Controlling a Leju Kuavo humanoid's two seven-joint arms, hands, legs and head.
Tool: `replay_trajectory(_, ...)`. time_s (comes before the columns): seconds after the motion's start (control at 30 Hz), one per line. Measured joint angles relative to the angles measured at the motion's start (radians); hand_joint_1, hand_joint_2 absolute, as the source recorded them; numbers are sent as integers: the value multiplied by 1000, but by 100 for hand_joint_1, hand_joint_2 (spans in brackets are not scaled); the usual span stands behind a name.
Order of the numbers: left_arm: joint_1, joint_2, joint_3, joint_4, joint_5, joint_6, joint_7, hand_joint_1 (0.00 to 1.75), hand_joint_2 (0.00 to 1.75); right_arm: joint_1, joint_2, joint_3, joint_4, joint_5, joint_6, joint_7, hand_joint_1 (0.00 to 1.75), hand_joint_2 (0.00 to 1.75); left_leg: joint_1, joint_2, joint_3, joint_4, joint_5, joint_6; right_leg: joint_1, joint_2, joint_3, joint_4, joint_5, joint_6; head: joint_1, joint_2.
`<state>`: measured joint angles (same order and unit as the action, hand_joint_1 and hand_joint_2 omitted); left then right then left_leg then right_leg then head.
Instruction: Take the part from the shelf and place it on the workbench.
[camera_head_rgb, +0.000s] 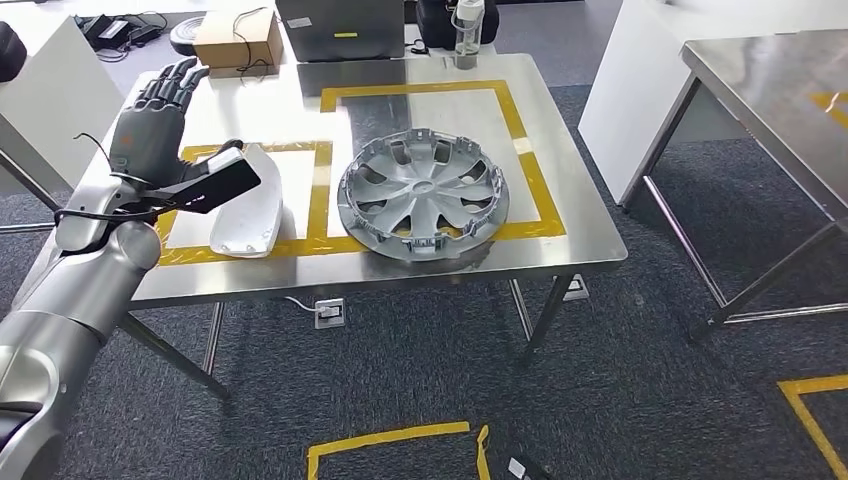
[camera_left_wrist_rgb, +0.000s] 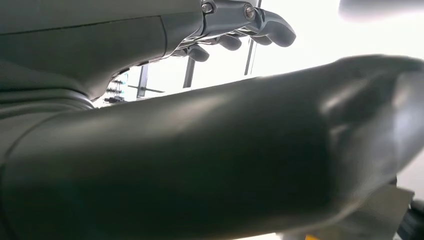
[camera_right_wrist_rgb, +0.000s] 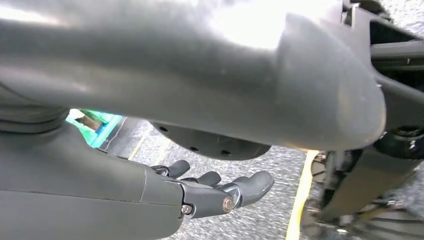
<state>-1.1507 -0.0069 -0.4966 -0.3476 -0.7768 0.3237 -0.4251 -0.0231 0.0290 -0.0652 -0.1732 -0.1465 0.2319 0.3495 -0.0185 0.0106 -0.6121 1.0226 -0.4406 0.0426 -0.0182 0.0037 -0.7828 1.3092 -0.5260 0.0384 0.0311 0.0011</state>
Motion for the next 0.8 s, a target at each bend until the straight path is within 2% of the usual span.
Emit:
replay_trajectory(0.03, 3, 0, -1, 2, -1, -1, 1, 0, 0, 0, 0, 0, 0, 0, 0, 0, 0, 0, 2, 0, -17, 4, 10, -3, 0, 0, 31, -15, 20, 2, 0, 0)
replay_trajectory(0.07, 5, 0, -2, 3, -1, -1, 1, 0, 0, -1, 0, 0, 0, 0, 0, 0, 0, 0, 3, 0, -34, 10, 19, -7, -1, -1, 79, -63, 37, 3, 0, 0)
replay_trajectory(0.1, 5, 1, -3, 3, -1, -1, 1, 0, 0, -2, 0, 0, 0, 0, 0, 1, 0, 0, 4, 0, -49, 17, 26, -12, 0, -2, 134, -131, 34, 3, 1, 0)
replay_trajectory(0.13, 5, 2, -4, 3, -1, -1, 0, 0, 0, -3, 0, 0, 0, 1, 0, 3, 0, 0, 4, 0, -59, 22, 32, -18, 3, -1, 178, -187, 27, -3, 1, 0)
replay_trajectory(0.17, 5, 3, -4, 3, -1, -1, -1, 0, 0, -4, 0, 0, 0, 1, 0, 5, 0, 0, 4, 0, -64, 27, 37, -24, 5, 0, 206, -228, 13, -11, 1, 0)
replay_trajectory(0.2, 5, 5, -4, 3, 0, -1, -3, 0, 0, -5, 0, 0, 0, 1, 0, 7, 0, 0, 4, 1, -66, 28, 42, -30, 9, 1, 215, -246, 5, -22, 2, 0)
replay_trajectory(0.27, 6, 7, -4, 5, 2, -1, -7, 0, 0, -5, 0, 0, 0, 0, 0, 8, 0, 0, 6, 0, -67, 28, 51, -42, 9, 0, 209, -253, 18, -42, 3, 0)
replay_trajectory(0.3, 6, 9, -4, 6, 3, -1, -9, 0, 0, -6, 0, 0, 0, 0, 0, 8, 0, 0, 7, -2, -73, 36, 39, -48, 8, -1, 203, -256, 28, -50, 3, 0)
replay_trajectory(0.33, 6, 12, -4, 8, 5, -2, -10, 0, 0, -7, 0, 0, 0, 0, 0, 7, 0, 0, 9, -4, -83, 59, 11, -54, 6, -3, 196, -259, 40, -57, 2, 0)
replay_trajectory(0.37, 7, 15, -4, 9, 7, -2, -12, 0, 0, -7, 0, 0, 0, -1, 0, 7, 0, 0, 12, -6, -97, 101, -32, -59, 4, -5, 186, -261, 51, -62, 1, 0)
replay_trajectory(0.43, 12, 22, -4, 13, 14, -4, -17, 0, 0, -6, 0, 0, 0, -2, 0, 8, 0, 0, 17, -7, -125, 223, -119, -67, 4, -4, 160, -262, 72, -64, 0, 0)
replay_trajectory(0.47, 17, 25, -4, 15, 18, -6, -21, 0, 0, -6, 0, -1, 0, -3, 0, 8, 0, 0, 19, -7, -129, 272, -138, -70, 4, -4, 147, -261, 83, -64, 0, 0)
replay_trajectory(0.5, 24, 28, -4, 17, 24, -7, -25, 0, 0, -5, 0, -1, 0, -5, -1, 8, 0, 0, 21, -7, -121, 294, -136, -70, 4, -4, 132, -261, 95, -62, 0, 0)
replay_trajectory(0.53, 30, 30, -4, 18, 29, -8, -30, 0, 0, -5, 0, -1, 0, -8, -2, 8, 0, 0, 22, -7, -96, 282, -117, -70, 4, -5, 118, -261, 106, -60, 0, 0)
replay_trajectory(0.57, 35, 32, -4, 18, 34, -8, -36, 0, 0, -5, 0, -1, 0, -11, -3, 8, 0, 0, 23, -8, -55, 238, -94, -67, 4, -5, 105, -261, 117, -57, 0, 0)
replay_trajectory(0.63, 44, 35, -4, 17, 43, -6, -48, 0, 0, -5, 0, -4, 0, -17, -4, 9, 0, 0, 20, -10, 46, 106, -89, -59, 4, -4, 86, -261, 139, -48, 2, 0)
replay_trajectory(0.67, 52, 39, -4, 17, 49, -4, -56, 0, 0, -5, 1, -5, 0, -20, -4, 10, 0, 0, 17, -12, 79, 54, -97, -54, 3, -4, 83, -263, 149, -41, 3, 0)
replay_trajectory(0.7, 63, 44, -4, 17, 55, 0, -64, 0, 0, -4, 1, -7, 0, -22, -4, 11, 0, 0, 11, -13, 94, 23, -104, -49, 0, -3, 82, -267, 159, -34, 3, 0)
replay_trajectory(0.77, 94, 55, -4, 18, 74, 5, -79, 0, 0, -1, 4, -9, 0, -26, -4, 12, 0, 0, 5, -11, 88, 7, -85, -34, -8, 0, 82, -279, 178, -19, -1, 0)
replay_trajectory(0.8, 111, 59, -4, 18, 87, 7, -86, 0, 0, 2, 5, -10, 0, -29, -4, 11, 0, 0, 4, -8, 83, 2, -72, -24, -10, 1, 77, -277, 170, -14, -3, 0)
